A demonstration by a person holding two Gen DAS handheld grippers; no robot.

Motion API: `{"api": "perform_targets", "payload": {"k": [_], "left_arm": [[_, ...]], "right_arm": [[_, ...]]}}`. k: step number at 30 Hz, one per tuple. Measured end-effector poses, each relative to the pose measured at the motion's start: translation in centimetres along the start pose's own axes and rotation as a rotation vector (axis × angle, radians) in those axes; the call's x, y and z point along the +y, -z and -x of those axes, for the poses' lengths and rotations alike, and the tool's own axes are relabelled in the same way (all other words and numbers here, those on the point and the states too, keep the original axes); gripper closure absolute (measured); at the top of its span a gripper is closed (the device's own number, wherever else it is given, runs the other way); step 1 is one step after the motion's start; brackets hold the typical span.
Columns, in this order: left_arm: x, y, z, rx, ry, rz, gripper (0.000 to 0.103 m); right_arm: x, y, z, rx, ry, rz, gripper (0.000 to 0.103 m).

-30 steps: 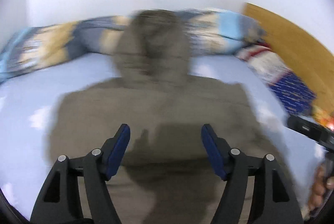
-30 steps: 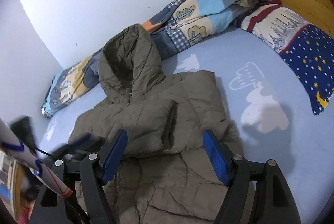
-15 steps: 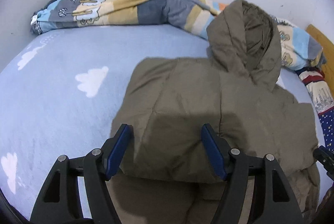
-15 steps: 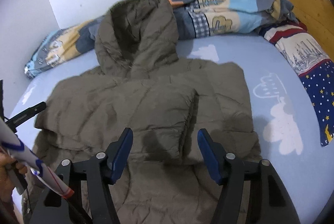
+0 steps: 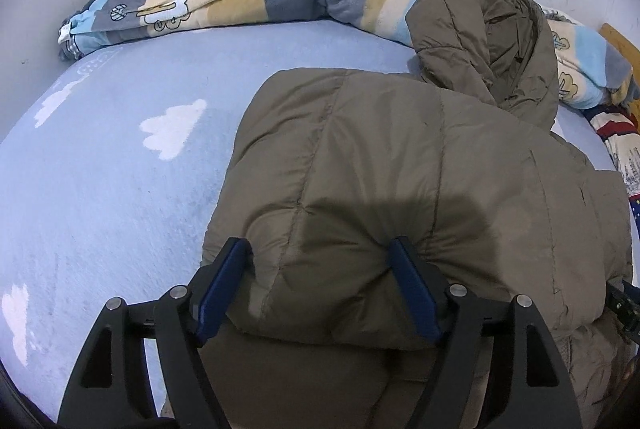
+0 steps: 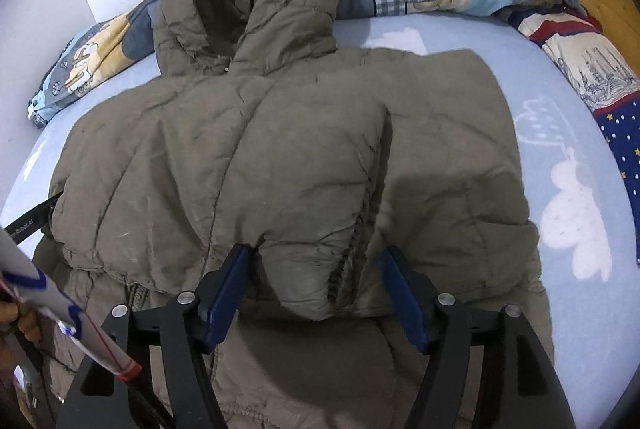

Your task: Fold large clothes

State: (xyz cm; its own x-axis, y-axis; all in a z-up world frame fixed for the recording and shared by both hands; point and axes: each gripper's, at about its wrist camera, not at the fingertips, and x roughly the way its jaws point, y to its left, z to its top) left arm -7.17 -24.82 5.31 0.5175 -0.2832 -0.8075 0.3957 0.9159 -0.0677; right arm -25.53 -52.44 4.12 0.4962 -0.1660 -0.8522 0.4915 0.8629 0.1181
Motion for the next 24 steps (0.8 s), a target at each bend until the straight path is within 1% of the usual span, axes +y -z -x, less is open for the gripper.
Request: {"api": "perform_targets", "payload": {"k": [8,12,14,16,18,19,22,24], "left_arm": [[-0.2,0.0,0.9,-0.015,-0.028,0.002,0.028],[-0.8,-0.6,2.7,-0.066,-0.06,-0.013,0.029],[-2.0,-1.0,4.3,-0.122,-0.051,-0.053,0.029],[-3.3,-1.1,5.5,-0.163,-0.042,-0.093,0.029],[-4.3,-1.0,5.9,-0.17,-0.022,-0.121,0.029],[-5.1,-0.9,5.9,-0.174,-0.024,-0.141,0.029],[-6.4,-0.1,5.0,-0.15,-0.031,-0.194,0.029],[-6.9,0.3,4.2,-0.138,-0.048,-0.216,0.029]], "right_arm": [[0.4,0.0,0.5,0.011,0.021,0.001,0.028],[0.5,-0.4,1.4,0.005,0.034,0.0,0.028],[0.7,-0.7,2.6,-0.03,0.056,0.002,0.028],[1.2,-1.1,4.3,-0.093,0.072,0.02,0.028],[1.7,-1.3,5.3,-0.133,0.057,0.028,0.028],[2.0,-1.3,5.6,-0.144,0.035,0.03,0.028],[2.4,-1.0,5.0,-0.122,0.006,0.03,0.028],[2.5,-0.8,4.1,-0.097,0.008,0.037,0.028]]}}
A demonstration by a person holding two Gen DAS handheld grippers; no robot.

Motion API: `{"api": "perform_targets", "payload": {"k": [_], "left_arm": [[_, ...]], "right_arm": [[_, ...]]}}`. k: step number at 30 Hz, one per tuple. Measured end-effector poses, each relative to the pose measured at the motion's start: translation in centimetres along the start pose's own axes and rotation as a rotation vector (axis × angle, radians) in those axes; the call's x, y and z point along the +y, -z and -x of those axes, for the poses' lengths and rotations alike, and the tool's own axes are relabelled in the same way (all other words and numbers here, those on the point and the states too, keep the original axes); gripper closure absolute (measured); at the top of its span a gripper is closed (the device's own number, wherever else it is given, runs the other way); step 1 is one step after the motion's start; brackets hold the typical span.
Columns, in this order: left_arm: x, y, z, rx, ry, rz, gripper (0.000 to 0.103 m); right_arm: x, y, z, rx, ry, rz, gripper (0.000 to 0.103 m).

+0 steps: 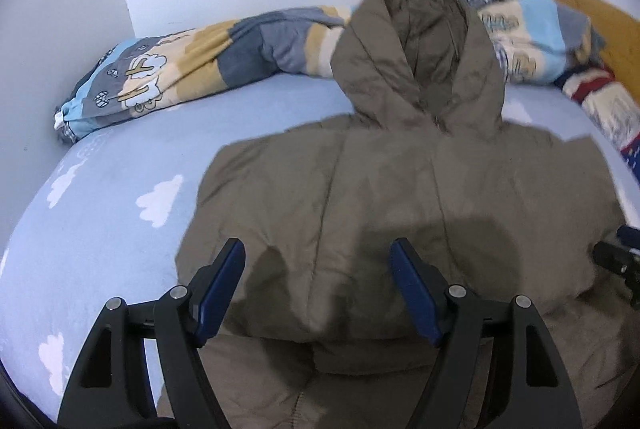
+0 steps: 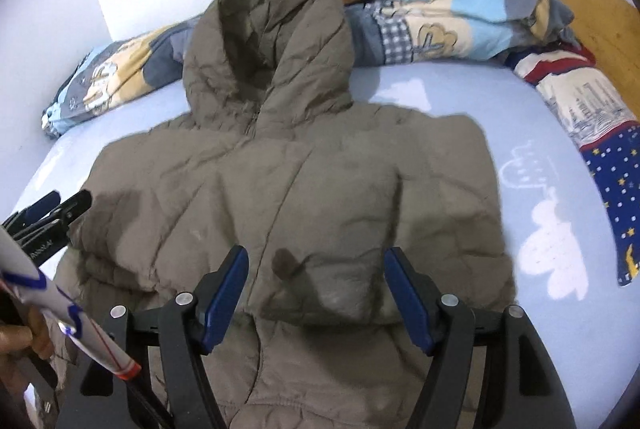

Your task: Fold large clothes

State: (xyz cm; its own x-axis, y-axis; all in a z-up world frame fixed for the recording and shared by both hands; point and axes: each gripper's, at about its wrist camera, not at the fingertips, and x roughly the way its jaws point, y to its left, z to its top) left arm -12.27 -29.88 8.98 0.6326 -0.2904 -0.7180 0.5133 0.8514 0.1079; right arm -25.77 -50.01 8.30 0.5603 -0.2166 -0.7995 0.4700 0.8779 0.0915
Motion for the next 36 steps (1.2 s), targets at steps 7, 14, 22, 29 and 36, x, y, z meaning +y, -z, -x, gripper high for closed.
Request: {"api": "perform_targets", "payload": {"k": [7,14,22,29,36], "left_arm": [[-0.2,0.7,-1.3,0.031,0.003,-0.01,0.028],[-0.6,0.7,-0.3,0.012,-0.027,-0.052,0.029],[-0.6,0.2,5.8,-0.066,-0.015,-0.045,0.029],[-0.5,2.8,11.5,-0.104,0.012,0.009,0.029],[0.1,8.3,14.8,-0.05,-0.002,-0.012,0.029]], "right_arm": [[-1.4,0.8,-2.3,0.073,-0.022,-0.048,0.028],[-1.6,1.1,-3.0,0.097,-0.022,-0.058,0.025],[0.1,0.2,1.7,0.027,-0.048,-0.019,0.025],[1.1,2.1,7.3,-0.036,-0.059,0.03,0.025],[0.2,6.6,11.4,-0.048,-0.057,0.039,0.025]]}}
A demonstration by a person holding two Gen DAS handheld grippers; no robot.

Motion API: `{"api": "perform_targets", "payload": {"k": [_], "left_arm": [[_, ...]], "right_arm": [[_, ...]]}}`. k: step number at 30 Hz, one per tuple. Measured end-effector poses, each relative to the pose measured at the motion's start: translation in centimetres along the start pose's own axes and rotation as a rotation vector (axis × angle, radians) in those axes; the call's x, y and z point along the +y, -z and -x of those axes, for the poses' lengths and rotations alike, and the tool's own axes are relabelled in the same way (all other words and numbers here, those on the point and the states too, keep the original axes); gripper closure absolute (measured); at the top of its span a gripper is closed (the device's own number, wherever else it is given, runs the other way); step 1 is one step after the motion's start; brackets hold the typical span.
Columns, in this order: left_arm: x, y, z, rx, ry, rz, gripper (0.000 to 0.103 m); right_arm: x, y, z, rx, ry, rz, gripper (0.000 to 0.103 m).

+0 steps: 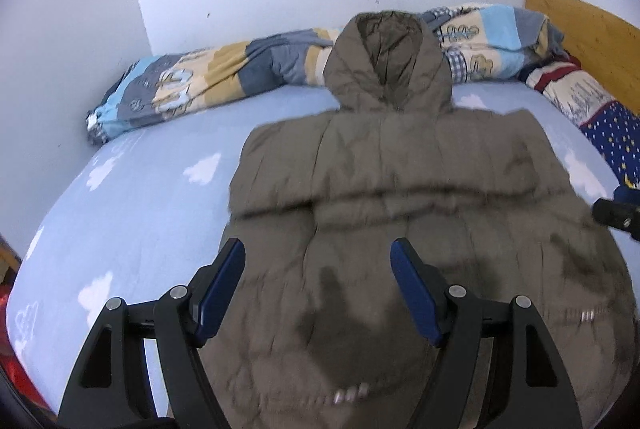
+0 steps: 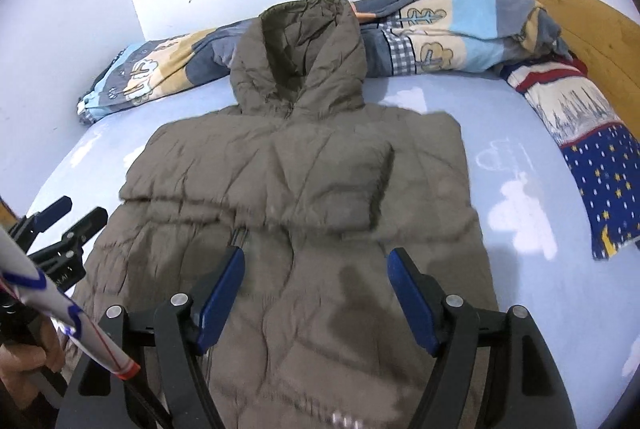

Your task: Fold large clothes

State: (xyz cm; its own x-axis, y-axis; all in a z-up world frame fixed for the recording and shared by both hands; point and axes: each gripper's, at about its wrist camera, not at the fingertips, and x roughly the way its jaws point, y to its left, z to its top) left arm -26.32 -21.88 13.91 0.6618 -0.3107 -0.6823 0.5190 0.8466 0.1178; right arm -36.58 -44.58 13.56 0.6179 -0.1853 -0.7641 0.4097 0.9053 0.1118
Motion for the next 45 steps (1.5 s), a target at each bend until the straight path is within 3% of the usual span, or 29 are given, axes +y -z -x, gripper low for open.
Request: {"api": "perform_targets", "payload": {"k": [4,8,11,16,21,24,26,29,34,42,43,44,45], "left_arm": [[1.2,1.1,1.6,0.025,-0.002,0.02,0.029],[2.3,-0.6,4.2,-0.036,0.017,0.042,0.029],[3.1,-2.9,4.8,-0.064,0.036,0.059,0.028],[3.2,-5.9,2.7,-0.105,0.078,0.106,0.025],[1.6,-5.3,0.3,-0.102,0.145,0.089,0.025],[1.5,-5.1,0.1,-0.144,0.156,0.051,0.025],[1.6,-5.0,-0.6,-0.161,0.115,0.015,0.025],[2.3,-5.0,-2.0,-0.131,0.125,0.016,0.025],[3.0,-4.5,-4.2,-0.091,0.124,0.008,0.025],[4.0,-3.7,-6.2,-0.018,0.141,0.051,0.025],[4.0,-3.6,-6.3,-0.011,0.146,0.055,0.025],[4.0,-3.6,-6.4,-0.004,0.15,0.055,0.025],[3.9,-3.6,-6.5,-0.002,0.149,0.052,0.025]], "right_arm": [[-1.0,2.5,1.7,0.007,0.003,-0.019,0.025],[-2.4,4.0,3.5,0.002,-0.019,-0.081,0.025],[-2.6,2.8,5.0,-0.017,-0.039,-0.086,0.025],[-3.2,-3.6,7.7,-0.053,-0.1,-0.112,0.024],[-2.2,-13.9,7.9,-0.107,-0.072,-0.073,0.014],[-2.0,-20.2,4.5,-0.124,-0.021,-0.033,0.013],[-2.2,-24.4,0.5,-0.121,0.011,-0.031,0.012],[-2.3,-29.3,-6.6,-0.088,0.071,-0.021,0.012],[-3.6,-34.7,-18.0,-0.052,0.167,-0.056,0.012],[-4.4,-39.6,-27.3,-0.042,0.23,-0.07,0.013],[-4.4,-39.6,-28.7,-0.022,0.266,-0.059,0.022],[-4.5,-39.5,-29.5,-0.009,0.273,-0.054,0.045],[-4.7,-39.1,-30.6,0.023,0.27,-0.05,0.06]]}}
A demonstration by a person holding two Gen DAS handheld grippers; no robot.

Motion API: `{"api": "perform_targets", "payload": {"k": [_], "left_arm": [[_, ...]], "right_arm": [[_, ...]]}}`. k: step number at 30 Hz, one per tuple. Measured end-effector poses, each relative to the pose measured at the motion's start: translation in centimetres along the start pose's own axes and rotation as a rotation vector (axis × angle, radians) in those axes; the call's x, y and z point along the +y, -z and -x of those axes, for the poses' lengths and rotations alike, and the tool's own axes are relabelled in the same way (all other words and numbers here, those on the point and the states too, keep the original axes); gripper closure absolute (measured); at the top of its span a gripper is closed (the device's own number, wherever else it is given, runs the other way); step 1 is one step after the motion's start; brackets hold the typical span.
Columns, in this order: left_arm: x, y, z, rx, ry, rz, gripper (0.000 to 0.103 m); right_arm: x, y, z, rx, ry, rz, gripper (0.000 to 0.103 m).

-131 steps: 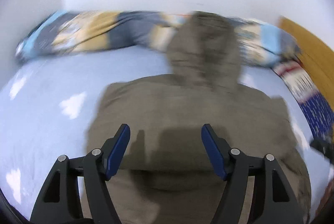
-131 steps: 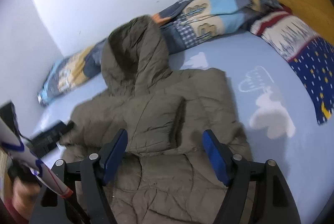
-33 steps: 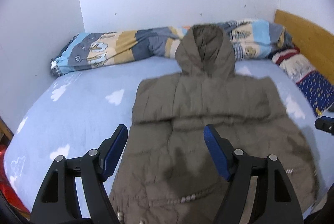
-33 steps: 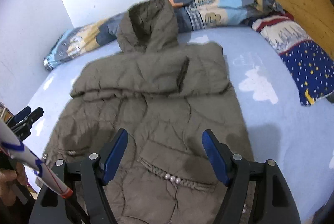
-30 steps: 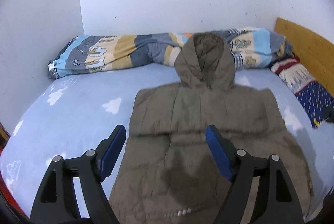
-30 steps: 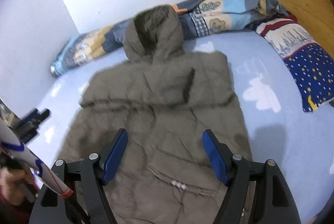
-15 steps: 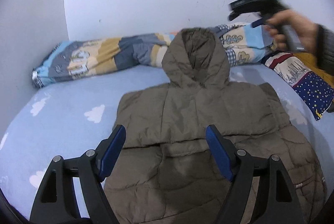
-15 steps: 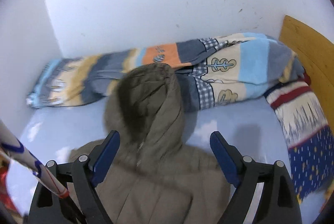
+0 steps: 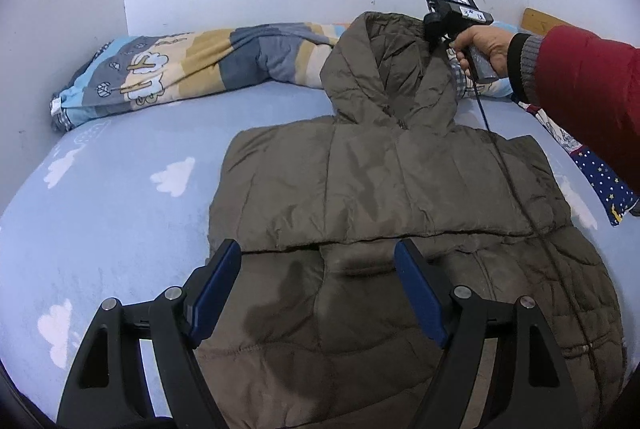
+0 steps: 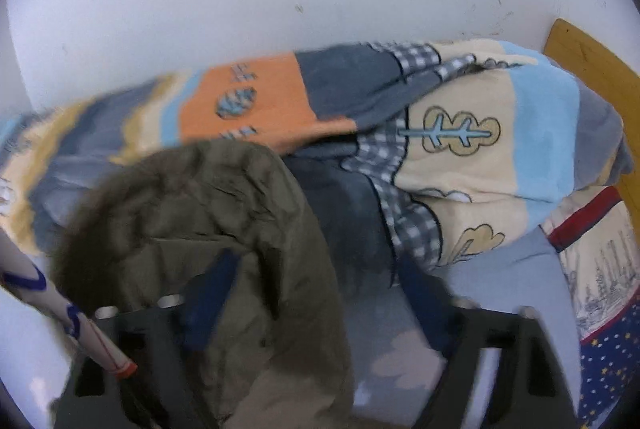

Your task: Fold large clothes

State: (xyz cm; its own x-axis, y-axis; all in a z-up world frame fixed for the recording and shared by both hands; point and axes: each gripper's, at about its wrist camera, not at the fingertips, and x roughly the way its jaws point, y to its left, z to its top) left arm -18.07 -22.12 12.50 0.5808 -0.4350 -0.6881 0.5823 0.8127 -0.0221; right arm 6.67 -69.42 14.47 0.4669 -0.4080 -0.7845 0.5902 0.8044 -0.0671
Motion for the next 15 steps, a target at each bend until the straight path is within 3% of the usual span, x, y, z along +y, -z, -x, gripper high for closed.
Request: {"api": "perform_targets", "payload": {"k": [1,6,15], "left_arm": [[-0.1,0.0,0.0,0.0,-0.005,-0.005,0.025],[-0.5,-0.2,0.5,-0.008,-0.013,-0.015,0.025],[0.2,-1.3,2.3,-0.059,-0.052,0.02,0.025]], "right_arm": [[-0.1,0.4,-0.7,0.023,0.019,0.002,0.09],[-1.5,2.4,3.4,-0.079,-0.04,-0.037,0.092],[-3.5,9.8,18.3,-0.214,-0.227,-0.029,0.093]]}}
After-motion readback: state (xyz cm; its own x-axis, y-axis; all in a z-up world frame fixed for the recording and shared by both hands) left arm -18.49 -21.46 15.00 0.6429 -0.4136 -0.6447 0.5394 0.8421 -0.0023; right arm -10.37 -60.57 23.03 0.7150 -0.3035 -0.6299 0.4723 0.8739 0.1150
